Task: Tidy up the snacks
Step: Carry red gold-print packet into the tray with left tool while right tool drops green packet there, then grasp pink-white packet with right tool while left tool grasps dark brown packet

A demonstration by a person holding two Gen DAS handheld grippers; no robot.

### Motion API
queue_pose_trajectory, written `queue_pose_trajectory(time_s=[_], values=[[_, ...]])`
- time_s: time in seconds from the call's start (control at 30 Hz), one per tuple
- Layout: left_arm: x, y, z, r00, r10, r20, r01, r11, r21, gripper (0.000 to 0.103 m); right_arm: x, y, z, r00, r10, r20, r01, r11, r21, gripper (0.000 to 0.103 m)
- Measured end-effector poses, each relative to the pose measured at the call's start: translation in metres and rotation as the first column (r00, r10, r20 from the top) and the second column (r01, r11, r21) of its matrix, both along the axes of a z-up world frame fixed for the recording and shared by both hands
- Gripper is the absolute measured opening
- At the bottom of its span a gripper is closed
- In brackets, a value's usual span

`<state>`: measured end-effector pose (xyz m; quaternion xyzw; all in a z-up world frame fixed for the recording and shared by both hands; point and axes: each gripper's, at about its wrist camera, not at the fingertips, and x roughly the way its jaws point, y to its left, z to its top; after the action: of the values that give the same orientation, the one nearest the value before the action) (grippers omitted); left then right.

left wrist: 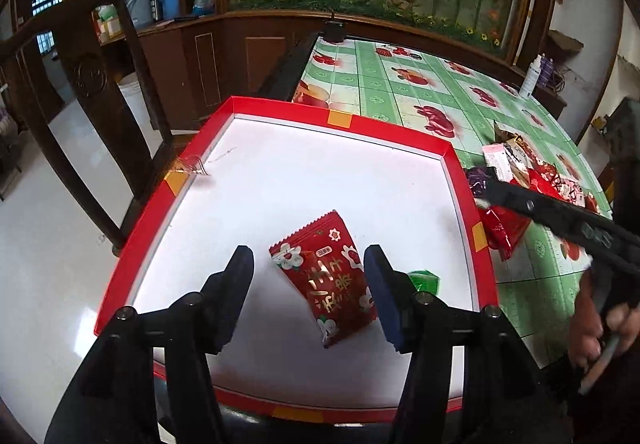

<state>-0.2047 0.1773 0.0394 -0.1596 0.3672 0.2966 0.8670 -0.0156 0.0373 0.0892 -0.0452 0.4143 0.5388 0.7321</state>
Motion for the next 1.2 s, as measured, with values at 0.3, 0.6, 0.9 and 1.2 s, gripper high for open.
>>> queue_pose_trajectory(time_s=[0.3,0.6,0.9,1.2], values=[[0.006,-0.014,0.004,0.998,-0.058,0.022,0.059,0.997,-0.049,0.056,0.088,0.037,-0.008,0.970,-0.205,0.128,0.227,0.953,-0.198,0.041],[0.004,-0.019,0.008,0.997,-0.066,0.035,0.068,0.996,-0.065,0.066,0.070,0.053,-0.037,0.964,-0.148,0.221,0.215,0.923,-0.320,0.038],[0.026,-0.044,0.002,0.986,-0.165,0.020,0.166,0.982,-0.090,0.066,0.047,-0.041,-0.034,0.959,-0.032,0.283,0.131,0.931,-0.340,0.050],[0.064,-0.110,0.000,0.933,-0.361,-0.012,0.358,0.929,-0.098,0.066,0.085,-0.167,-0.014,0.975,-0.188,0.120,0.208,0.963,-0.174,0.054]])
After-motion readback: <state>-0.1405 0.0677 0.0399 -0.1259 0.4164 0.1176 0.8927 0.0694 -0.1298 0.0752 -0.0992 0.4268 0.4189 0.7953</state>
